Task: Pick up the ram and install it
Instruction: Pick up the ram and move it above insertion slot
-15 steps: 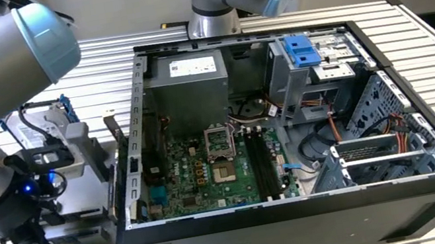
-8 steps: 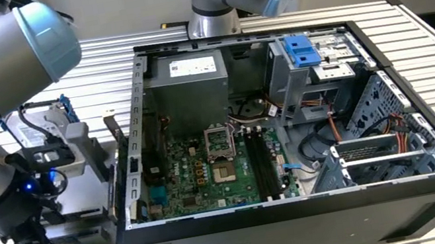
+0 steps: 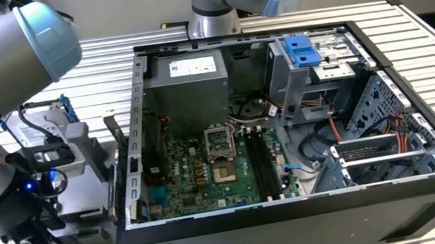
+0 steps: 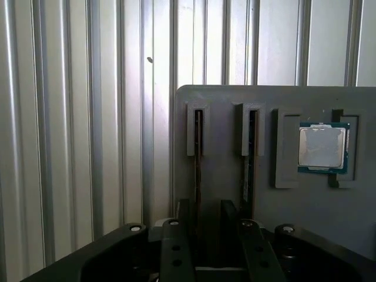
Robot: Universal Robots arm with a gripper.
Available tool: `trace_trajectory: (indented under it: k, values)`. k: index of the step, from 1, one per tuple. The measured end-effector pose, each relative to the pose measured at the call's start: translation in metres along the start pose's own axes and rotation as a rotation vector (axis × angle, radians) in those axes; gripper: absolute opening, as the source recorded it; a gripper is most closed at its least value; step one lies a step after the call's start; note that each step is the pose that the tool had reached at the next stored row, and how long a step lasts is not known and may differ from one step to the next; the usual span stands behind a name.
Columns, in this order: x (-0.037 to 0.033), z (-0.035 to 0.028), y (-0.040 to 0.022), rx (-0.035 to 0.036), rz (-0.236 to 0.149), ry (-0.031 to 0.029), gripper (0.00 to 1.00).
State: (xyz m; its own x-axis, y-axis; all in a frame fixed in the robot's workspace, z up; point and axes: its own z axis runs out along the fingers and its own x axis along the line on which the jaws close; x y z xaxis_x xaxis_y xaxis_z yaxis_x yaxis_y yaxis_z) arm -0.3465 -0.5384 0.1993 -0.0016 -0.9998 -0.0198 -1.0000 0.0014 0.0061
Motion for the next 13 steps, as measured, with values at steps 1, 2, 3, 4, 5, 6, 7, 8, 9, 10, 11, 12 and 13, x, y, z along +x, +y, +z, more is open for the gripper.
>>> trace_trajectory:
  k: [1,2,3,4,5,6,7,8,9,10,11,12,13]
  values:
    - [0.0,0.0,0.0,0.0001,0.0,0.0,1.0]
    - [0.0,0.0001,0.0,0.0,0.0,0.0,1.0]
    - [0.0,0.0001,0.0,0.0,0.0,0.0,1.0]
    - [0.0,0.0,0.0,-0.0001,0.0,0.0001,1.0]
    - [0.0,0.0001,0.0,-0.0001,0.0,0.0001,1.0]
    - [0.0,0.0001,0.0,0.0,0.0,0.0001,1.0]
    - [0.0,0.0002,0.0,0.0,0.0,0.0,1.0]
    - [0.0,0.0003,0.0,0.0001,0.0,0.0,1.0]
    - [0.0,0.0003,0.0,0.0,0.0,0.0,0.0]
    - [0.0,0.0003,0.0,0.0,0.0,0.0,0.0]
    - [0.0,0.0004,0.0,0.0001,0.0,0.0,0.0]
    - [0.0,0.0004,0.0,0.0002,0.0,0.0,0.0]
    - [0.0,0.0005,0.0,0.0001,0.0,0.0,0.0]
